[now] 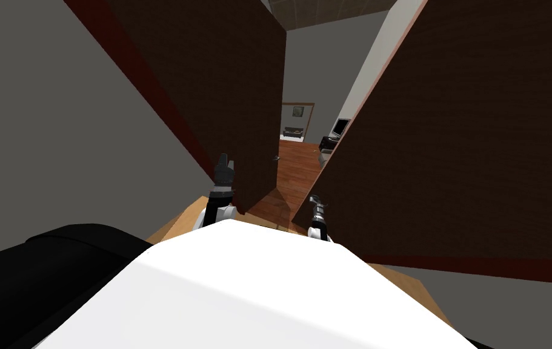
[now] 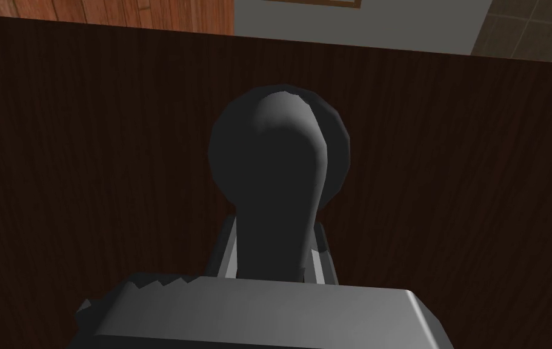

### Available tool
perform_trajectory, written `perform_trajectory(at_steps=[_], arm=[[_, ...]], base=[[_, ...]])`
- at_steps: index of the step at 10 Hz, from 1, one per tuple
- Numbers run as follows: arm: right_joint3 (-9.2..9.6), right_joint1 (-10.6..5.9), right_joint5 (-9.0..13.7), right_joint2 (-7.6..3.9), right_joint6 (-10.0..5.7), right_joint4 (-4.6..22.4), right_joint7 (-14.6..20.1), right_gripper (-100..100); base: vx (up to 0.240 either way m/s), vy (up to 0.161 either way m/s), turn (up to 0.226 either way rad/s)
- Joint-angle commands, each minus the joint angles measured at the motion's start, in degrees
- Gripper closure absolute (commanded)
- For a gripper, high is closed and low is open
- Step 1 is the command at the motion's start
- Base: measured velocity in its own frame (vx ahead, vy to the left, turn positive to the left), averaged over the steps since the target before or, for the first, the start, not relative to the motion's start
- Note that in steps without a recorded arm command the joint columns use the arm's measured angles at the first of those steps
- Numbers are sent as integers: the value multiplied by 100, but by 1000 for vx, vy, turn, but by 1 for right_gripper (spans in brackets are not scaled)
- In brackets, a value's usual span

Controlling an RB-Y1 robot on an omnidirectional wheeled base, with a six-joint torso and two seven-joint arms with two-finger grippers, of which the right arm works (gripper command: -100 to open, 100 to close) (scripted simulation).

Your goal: Push the door open

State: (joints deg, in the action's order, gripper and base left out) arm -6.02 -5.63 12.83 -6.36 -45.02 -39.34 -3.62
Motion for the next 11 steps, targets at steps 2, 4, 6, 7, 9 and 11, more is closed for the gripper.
perform_trajectory(at_steps=[2, 4, 6, 7, 9, 11], arm=[[-224, -108, 108, -32, -92, 123, -148, 100], [-358, -142, 176, 8, -107, 152, -270, 100], [-493, -176, 245, 53, -123, 182, -394, 100], [-561, -193, 280, 78, -131, 196, -456, 100], [-694, -227, 347, 133, -147, 225, -577, 100], [-819, -258, 411, 193, -161, 253, -691, 100]], base=[[207, 10, -74], [197, 32, -76], [187, 30, -87], [228, 15, -73], [209, -10, -83], [201, 4, -86]])
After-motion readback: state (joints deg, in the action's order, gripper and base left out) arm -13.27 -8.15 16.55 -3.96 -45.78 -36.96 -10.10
